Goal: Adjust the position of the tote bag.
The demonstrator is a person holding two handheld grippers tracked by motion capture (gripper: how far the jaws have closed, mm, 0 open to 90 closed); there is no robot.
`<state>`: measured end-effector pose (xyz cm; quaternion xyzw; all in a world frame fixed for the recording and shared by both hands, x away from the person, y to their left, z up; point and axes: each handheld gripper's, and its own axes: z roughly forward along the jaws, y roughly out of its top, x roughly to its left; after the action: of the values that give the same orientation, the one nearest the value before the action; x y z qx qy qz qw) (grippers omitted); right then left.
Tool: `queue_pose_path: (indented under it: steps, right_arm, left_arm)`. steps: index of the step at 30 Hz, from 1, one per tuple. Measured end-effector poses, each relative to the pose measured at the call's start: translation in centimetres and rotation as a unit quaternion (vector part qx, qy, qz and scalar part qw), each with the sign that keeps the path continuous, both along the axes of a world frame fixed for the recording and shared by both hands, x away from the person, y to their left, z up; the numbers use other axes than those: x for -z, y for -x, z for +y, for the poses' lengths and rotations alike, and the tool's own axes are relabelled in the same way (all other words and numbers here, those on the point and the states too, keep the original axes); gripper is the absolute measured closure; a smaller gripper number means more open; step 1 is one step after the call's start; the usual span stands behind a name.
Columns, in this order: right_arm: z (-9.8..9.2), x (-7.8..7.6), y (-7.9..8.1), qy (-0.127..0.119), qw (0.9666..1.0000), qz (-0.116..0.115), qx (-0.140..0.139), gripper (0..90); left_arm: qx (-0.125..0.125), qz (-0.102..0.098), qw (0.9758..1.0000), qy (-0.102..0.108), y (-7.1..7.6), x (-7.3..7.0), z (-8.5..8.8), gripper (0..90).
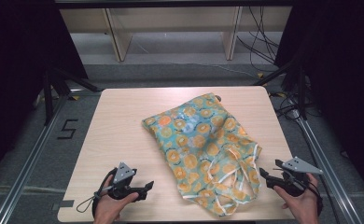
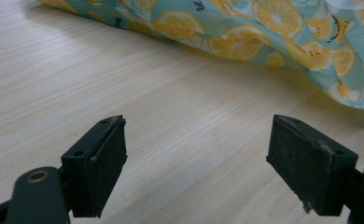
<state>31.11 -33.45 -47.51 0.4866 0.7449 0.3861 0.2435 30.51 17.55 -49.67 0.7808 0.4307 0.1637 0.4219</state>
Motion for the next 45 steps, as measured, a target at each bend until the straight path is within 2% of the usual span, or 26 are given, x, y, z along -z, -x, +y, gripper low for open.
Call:
queue_pose_path:
  steps: [1,2,3,8,9,11,12,13,14,15,17,19,20,21,24,25,26,29,30,34,38,40,41,42,44,45]
  right_arm:
    - [0.0,0.0,0.0,0.0,1.0,0.0,0.0,29.4]
    - [-0.2,0.0,-0.4,0.001,0.9998,-0.012,-0.014,29.7]
    - [-0.2,0.0,-0.4,0.001,0.9998,-0.012,-0.014,29.7]
    - [-0.2,-0.3,-0.8,0.004,0.9997,-0.019,-0.012,30.2]
    - [-0.2,-0.5,-0.9,0.004,0.9998,-0.016,-0.013,30.2]
    - [0.1,-0.7,-1.2,-0.005,0.9998,-0.017,-0.012,30.2]
    - [0.1,-0.8,-1.5,0.003,0.9996,-0.023,-0.018,30.2]
    - [0.2,-0.9,-1.8,0.002,0.9995,-0.023,-0.023,30.2]
    - [0.3,-1.0,-2.0,0.004,0.9995,-0.022,-0.025,30.2]
    - [0.3,-1.0,-2.0,0.004,0.9995,-0.022,-0.025,30.2]
    - [0.5,-1.4,-3.1,0.006,0.9993,-0.023,-0.03,30.4]
    - [0.6,-1.6,-3.6,0.01,0.9991,-0.024,-0.035,30.7]
    - [0.8,-1.8,-3.9,0.011,0.9992,-0.024,-0.029,30.7]
    - [1.0,-2.1,-5.1,0.016,0.9987,-0.029,-0.039,30.7]
    - [1.6,-2.4,-6.8,0.022,0.9985,-0.026,-0.043,30.7]
    - [1.6,-2.4,-6.8,0.022,0.9985,-0.026,-0.043,30.7]
    - [1.9,-2.6,-7.9,0.03,0.9982,-0.019,-0.049,30.6]
    - [2.1,-2.8,-9.0,0.04,0.9977,-0.009,-0.053,30.5]
    - [2.4,-2.7,-10.1,0.049,0.9972,-0.005,-0.055,29.7]
    - [2.7,-2.6,-11.7,0.064,0.9965,0.012,-0.053,27.7]
    - [3.4,-2.0,-13.6,0.075,0.9946,0.046,-0.054,26.4]
    - [4.0,-1.4,-14.4,0.087,0.9927,0.064,-0.054,26.7]
    - [4.0,-1.4,-14.4,0.087,0.9927,0.064,-0.054,26.7]
    - [4.4,-0.9,-14.8,0.088,0.9915,0.08,-0.053,27.0]
    - [4.3,-0.4,-15.1,0.096,0.9904,0.082,-0.055,28.1]
    - [4.3,-0.4,-15.1,0.096,0.9904,0.082,-0.055,28.1]
  left_arm:
    - [0.0,0.0,1.0,0.001,0.0,0.0,0.0,18.5]
    - [0.01,-0.002,0.9998,-0.016,-0.1,-0.2,0.2,18.6]
    - [0.01,-0.002,0.9998,-0.016,-0.1,-0.2,0.2,18.5]
    - [0.012,0.003,0.9999,-0.009,-0.1,-0.1,0.0,18.3]
    - [0.003,-0.001,1.0,0.005,-0.1,0.0,-0.3,18.3]
    - [0.003,0.005,0.9999,0.014,-0.2,0.0,-0.6,18.1]
    - [0.011,0.008,0.9999,0.002,-0.3,-0.1,-0.6,18.0]
    - [0.013,0.005,0.9998,0.014,-0.4,0.0,-0.9,18.0]
    - [0.026,0.01,0.9996,0.0,-0.5,-0.1,-0.9,18.0]
    - [0.026,0.01,0.9996,0.0,-0.5,-0.1,-0.9,18.0]
    - [0.027,0.013,0.9992,0.026,-0.8,-0.1,-1.8,18.7]
    - [0.033,0.011,0.9989,0.029,-0.9,-0.2,-1.9,19.3]
    - [0.023,0.013,0.9984,0.049,-0.9,-0.2,-2.4,19.3]
    - [0.028,0.016,0.9982,0.05,-1.0,-0.4,-2.7,21.0]
    - [0.048,0.019,0.9971,0.056,-1.5,-0.4,-4.4,21.1]
    - [0.048,0.019,0.9971,0.056,-1.5,-0.4,-4.4,21.2]
    - [0.054,0.024,0.9962,0.064,-1.8,-0.4,-5.1,21.3]
    - [0.058,0.029,0.9954,0.071,-2.0,-0.5,-5.8,22.1]
    - [0.066,0.029,0.9956,0.059,-2.2,-0.5,-6.3,21.2]
    - [0.06,0.035,0.9949,0.073,-2.7,-0.3,-7.2,19.9]
    - [0.063,0.047,0.9959,0.045,-3.5,0.0,-7.8,17.5]
    - [0.048,0.053,0.9961,0.052,-4.0,0.4,-8.3,17.7]
    - [0.048,0.053,0.9961,0.052,-4.0,0.4,-8.3,18.2]
    - [0.046,0.055,0.9964,0.046,-4.2,0.4,-8.4,18.5]
    - [0.053,0.055,0.9968,0.024,-4.6,0.8,-8.8,20.8]
    - [0.053,0.055,0.9968,0.024,-4.6,0.8,-8.8,22.2]
